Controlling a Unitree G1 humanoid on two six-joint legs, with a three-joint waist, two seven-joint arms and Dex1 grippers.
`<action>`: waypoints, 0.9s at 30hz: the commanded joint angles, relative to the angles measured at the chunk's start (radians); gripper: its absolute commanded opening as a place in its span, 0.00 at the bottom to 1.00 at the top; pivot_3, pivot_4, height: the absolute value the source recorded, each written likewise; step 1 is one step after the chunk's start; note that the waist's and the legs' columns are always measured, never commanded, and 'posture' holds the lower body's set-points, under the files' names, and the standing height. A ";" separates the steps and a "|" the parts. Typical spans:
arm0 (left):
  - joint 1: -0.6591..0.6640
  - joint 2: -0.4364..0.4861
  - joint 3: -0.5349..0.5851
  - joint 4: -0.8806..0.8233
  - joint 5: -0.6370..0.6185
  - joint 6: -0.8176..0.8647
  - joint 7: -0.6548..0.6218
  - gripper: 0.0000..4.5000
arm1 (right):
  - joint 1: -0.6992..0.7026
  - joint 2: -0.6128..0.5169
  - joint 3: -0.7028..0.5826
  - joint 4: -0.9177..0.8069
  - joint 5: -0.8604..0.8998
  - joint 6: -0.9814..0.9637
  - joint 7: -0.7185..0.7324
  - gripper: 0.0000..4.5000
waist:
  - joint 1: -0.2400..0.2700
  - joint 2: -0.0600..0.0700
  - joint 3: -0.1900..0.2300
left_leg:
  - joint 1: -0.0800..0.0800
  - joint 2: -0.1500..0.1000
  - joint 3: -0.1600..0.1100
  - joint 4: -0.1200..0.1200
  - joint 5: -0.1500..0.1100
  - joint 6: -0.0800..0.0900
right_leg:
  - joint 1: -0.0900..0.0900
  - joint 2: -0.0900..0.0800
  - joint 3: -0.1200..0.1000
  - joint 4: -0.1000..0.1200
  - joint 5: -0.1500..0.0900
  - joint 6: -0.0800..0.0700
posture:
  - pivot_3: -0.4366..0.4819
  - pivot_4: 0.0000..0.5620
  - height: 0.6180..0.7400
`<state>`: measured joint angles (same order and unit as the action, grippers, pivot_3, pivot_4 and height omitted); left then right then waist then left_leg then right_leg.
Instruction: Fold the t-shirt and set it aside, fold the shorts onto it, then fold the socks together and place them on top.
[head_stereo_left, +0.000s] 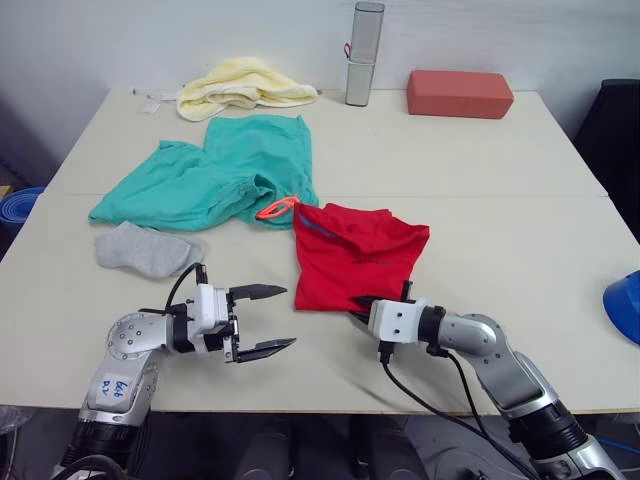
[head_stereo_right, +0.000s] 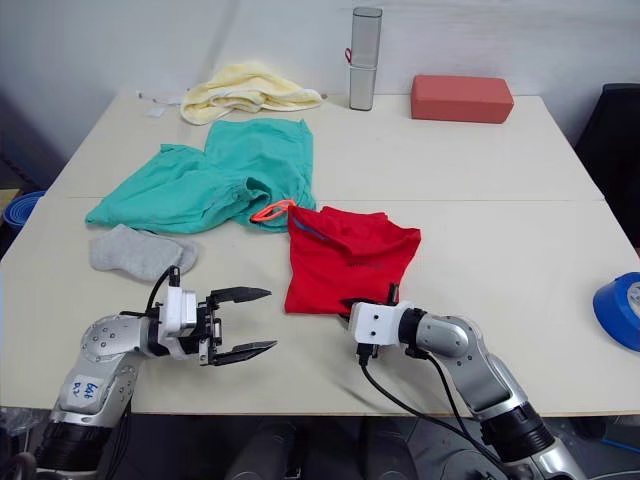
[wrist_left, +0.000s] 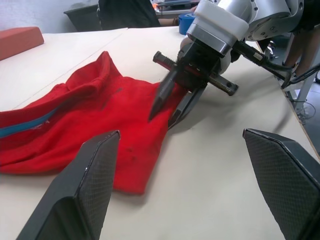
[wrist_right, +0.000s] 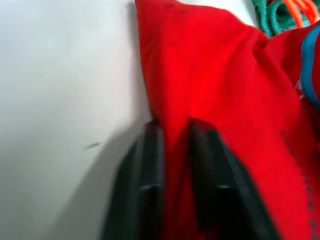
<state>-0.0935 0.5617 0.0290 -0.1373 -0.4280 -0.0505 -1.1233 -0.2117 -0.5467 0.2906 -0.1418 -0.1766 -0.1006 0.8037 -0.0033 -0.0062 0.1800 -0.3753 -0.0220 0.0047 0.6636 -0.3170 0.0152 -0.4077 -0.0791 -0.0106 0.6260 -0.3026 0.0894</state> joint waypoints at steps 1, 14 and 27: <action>-0.005 0.011 0.022 0.001 -0.003 -0.017 0.007 0.91 | 0.031 -0.028 0.021 -0.068 0.093 -0.005 0.094 0.01 | 0.000 0.000 0.000 | 0.000 0.000 0.000 0.000 0.000 0.000 | 0.000 0.000 0.000 0.000 0.000 0.000 | 0.48 0.27 1.00; 0.115 0.090 0.080 -0.103 -0.060 0.044 0.004 0.91 | 0.252 -0.103 0.021 -0.381 0.151 0.157 0.124 0.01 | 0.001 0.000 0.000 | 0.001 0.001 0.000 -0.001 -0.004 0.004 | 0.000 0.000 0.000 -0.001 -0.001 -0.002 | 0.48 0.27 1.00; 0.036 0.070 0.053 -0.116 -0.089 0.169 0.042 0.83 | 0.230 -0.176 -0.197 -0.399 0.698 0.249 0.329 0.38 | 0.002 0.000 0.000 | 0.001 0.001 -0.001 -0.001 -0.005 0.005 | 0.002 0.000 -0.001 -0.001 -0.001 -0.002 | 0.48 0.27 1.00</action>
<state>-0.0365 0.6384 0.0880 -0.2281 -0.4904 0.1029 -1.0935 0.0434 -0.7111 0.1549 -0.5175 0.4012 0.1028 1.1046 -0.0013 -0.0066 0.1802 -0.3734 -0.0208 0.0036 0.6629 -0.3216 0.0203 -0.4049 -0.0792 -0.0114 0.6244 -0.3036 0.0877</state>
